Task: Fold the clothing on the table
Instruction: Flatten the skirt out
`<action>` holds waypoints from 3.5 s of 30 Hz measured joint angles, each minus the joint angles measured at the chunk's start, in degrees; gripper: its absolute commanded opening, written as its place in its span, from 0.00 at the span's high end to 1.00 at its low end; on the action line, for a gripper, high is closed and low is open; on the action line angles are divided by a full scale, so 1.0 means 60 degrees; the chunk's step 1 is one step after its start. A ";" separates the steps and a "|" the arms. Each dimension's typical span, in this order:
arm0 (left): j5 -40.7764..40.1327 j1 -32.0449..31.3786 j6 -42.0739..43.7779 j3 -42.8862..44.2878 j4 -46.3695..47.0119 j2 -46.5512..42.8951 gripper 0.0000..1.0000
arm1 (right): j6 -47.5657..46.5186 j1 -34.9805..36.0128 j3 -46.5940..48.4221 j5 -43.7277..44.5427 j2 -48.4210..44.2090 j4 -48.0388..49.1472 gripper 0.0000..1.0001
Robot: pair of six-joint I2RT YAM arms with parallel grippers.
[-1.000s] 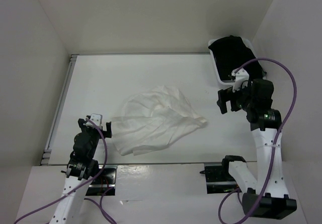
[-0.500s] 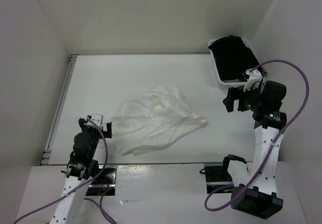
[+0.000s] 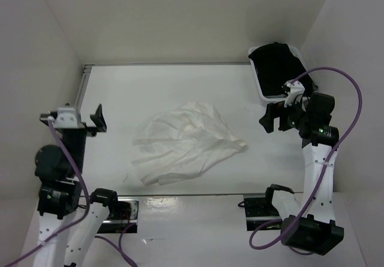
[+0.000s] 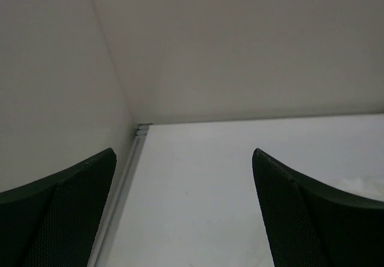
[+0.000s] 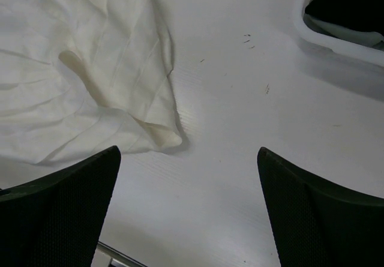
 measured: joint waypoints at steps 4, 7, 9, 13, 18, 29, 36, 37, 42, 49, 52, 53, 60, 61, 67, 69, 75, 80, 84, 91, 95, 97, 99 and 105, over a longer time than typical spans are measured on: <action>-0.0969 0.0015 -0.0193 0.3665 -0.1654 0.2994 0.00 | -0.0033 0.0470 0.0084 0.0062 0.0117 -0.0004 0.01; -0.0699 0.0062 -0.0397 0.5122 -0.3268 0.4601 0.00 | -0.0127 0.0925 0.0270 0.0259 0.0586 -0.0124 0.01; -0.0015 0.0463 -0.0302 0.5315 -0.4091 0.5209 0.00 | -0.0259 0.1453 0.0572 0.0568 0.1242 -0.0328 0.01; 0.0484 0.1184 -0.0291 0.4969 -0.5464 0.5861 0.00 | -0.0455 0.2725 0.1195 0.1490 0.2743 -0.0805 0.01; 0.1938 0.2229 0.0004 0.5446 -0.6907 0.7763 0.00 | -0.0616 0.4211 0.2047 0.2419 0.4095 -0.1239 0.01; 0.2619 0.3268 0.0175 0.4561 -0.7096 0.6892 0.00 | -0.0871 0.7082 0.3450 0.2878 0.6502 -0.1377 0.01; 0.2885 0.3778 0.0055 0.4160 -0.7129 0.5832 0.00 | -0.0878 0.7938 0.3450 0.2776 0.7337 -0.1195 0.01; 0.2911 0.3872 -0.0007 0.4124 -0.7122 0.5847 0.00 | -0.0889 0.7974 0.3450 0.2747 0.7337 -0.1107 0.01; 0.3202 0.4269 -0.0106 0.3985 -0.6980 0.6109 0.00 | -0.0900 0.8003 0.3450 0.2401 0.7610 -0.0747 0.03; 0.4703 0.4994 -0.0015 0.3388 -0.6553 0.6608 0.00 | -0.0922 0.8400 0.3446 0.1938 0.8513 -0.0561 0.21; 0.5009 0.5005 0.0015 0.3122 -0.6302 0.6812 0.00 | -0.0929 0.8699 0.3446 0.1792 0.8776 -0.0448 0.55; 0.5096 0.5020 0.0025 0.3034 -0.6284 0.6856 0.00 | -0.0954 0.8754 0.3461 0.1763 0.8874 -0.0430 0.68; 0.5497 0.5093 0.0200 0.2918 -0.6160 0.6910 0.00 | -0.0783 0.8852 0.4681 0.2364 0.9428 -0.0601 1.00; 0.5537 0.5100 0.0204 0.2903 -0.6135 0.6881 0.00 | -0.0787 0.8841 0.5082 0.2641 0.9431 -0.0619 1.00; 0.5712 0.5107 0.0233 0.2878 -0.6084 0.6666 0.00 | -0.0896 0.8637 0.8521 0.4266 0.9315 -0.0623 1.00; 0.5727 0.5111 0.0233 0.2878 -0.6084 0.6630 0.00 | -0.0900 0.8572 0.9238 0.4470 0.8899 -0.0481 1.00; 0.5770 0.5173 0.0233 0.2878 -0.6069 0.6623 0.00 | -0.1038 0.8830 0.9686 0.2820 0.7796 -0.0852 1.00; 0.5774 0.5198 0.0233 0.2878 -0.6022 0.6623 0.00 | -0.1279 1.0998 0.7883 0.2422 0.7617 -0.0907 0.09; 0.5774 0.5264 0.0237 0.2878 -0.6011 0.6623 0.00 | -0.1494 1.2542 0.6666 0.2299 0.8193 -0.1155 0.01; 0.5974 0.5268 0.0321 0.2878 -0.6011 0.6502 0.00 | -0.1530 1.0721 0.6207 0.2750 0.7865 -0.0922 0.01; 0.6167 0.5271 0.0517 0.2878 -0.6018 0.6306 0.00 | -0.1421 0.8360 0.4728 0.3687 0.6615 -0.0244 0.01; 0.6320 0.5169 0.0699 0.2878 -0.6036 0.6280 0.00 | -0.1319 0.7927 0.3668 0.4080 0.5912 -0.0051 0.01; 0.6466 0.4889 0.0936 0.2878 -0.6073 0.6328 0.00 | -0.1224 0.7785 0.2801 0.4105 0.5421 0.0022 0.01; 0.5625 0.1803 0.1789 0.2885 -0.6076 0.7333 0.00 | -0.0867 0.5668 0.1778 0.3136 0.4830 0.0029 0.01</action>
